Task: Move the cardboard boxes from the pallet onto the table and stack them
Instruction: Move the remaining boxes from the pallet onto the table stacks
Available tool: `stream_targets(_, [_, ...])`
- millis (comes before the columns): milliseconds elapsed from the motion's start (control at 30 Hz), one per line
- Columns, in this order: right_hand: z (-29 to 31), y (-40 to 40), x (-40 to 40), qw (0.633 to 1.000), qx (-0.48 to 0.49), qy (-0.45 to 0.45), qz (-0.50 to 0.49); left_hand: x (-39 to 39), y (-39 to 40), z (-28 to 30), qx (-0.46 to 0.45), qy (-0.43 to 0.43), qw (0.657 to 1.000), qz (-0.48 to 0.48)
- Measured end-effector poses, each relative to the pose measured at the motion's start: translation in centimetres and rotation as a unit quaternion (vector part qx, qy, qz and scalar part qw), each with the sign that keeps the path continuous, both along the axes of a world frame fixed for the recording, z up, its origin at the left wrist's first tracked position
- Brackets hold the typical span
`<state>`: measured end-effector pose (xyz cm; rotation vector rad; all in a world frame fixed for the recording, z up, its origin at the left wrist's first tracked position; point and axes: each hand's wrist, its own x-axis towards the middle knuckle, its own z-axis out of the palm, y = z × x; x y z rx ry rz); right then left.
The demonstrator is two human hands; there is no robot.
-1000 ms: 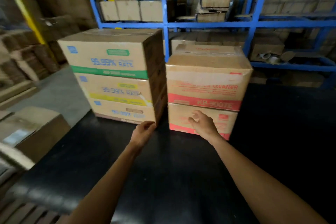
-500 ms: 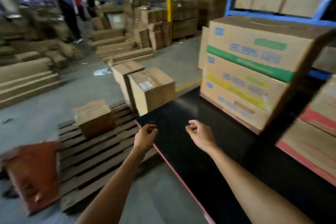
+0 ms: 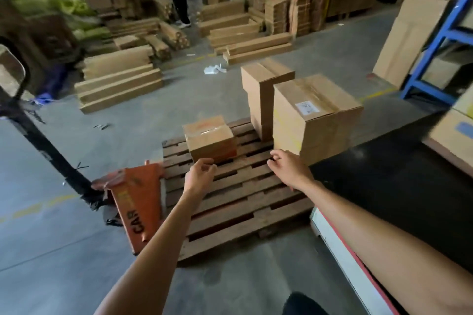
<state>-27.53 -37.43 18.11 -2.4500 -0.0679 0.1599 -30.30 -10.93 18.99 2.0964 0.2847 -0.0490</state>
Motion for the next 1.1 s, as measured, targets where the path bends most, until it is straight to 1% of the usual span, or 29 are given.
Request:
stream_targets(167, [-2.7,4.1,8.6,0.998,-0.045,0.047,0.007,7.6,4.8,-2.4,-0.016,0.030,0.999,-0.001])
stream_targets(333, [-5.8,7.3,18.7,0.995,-0.039,0.085,0.015,16.6,8.5,-5.3,-0.020,0.082,0.996,0.007])
stream_targets(433, [-7.1,8.6,23.6,0.993,-0.033,0.111,0.025,21.0,10.3,-6.2,-0.027,0.111,0.993,-0.004])
stream_targets(600, [-8.7,11.1,33.6,0.989,-0.038,0.140,0.036,31.4,14.3,-8.9,-0.036,0.152,0.987,0.036])
stream_targets(700, [-10.2,13.0,39.7,0.987,-0.040,0.148,0.041,38.1,16.6,-11.6,-0.051,0.166,0.984,0.042])
stream_targets(867, [-17.1,17.4,50.1,0.985,-0.015,0.174,0.002,50.3,19.9,-20.1,-0.069,0.194,0.974,0.097])
stream_targets(1000, [-26.0,21.3,58.7,0.972,0.035,0.226,-0.056,60.8,22.4,-30.4,-0.103,0.246,0.957,0.114])
stream_targets(1067, [-32.0,23.0,63.4,0.963,0.048,0.249,-0.087,65.7,24.4,-37.6,-0.105,0.274,0.947,0.129])
stream_targets(1100, [-33.9,23.5,64.8,0.961,0.046,0.255,-0.095,66.9,24.9,-39.4,-0.101,0.285,0.944,0.133])
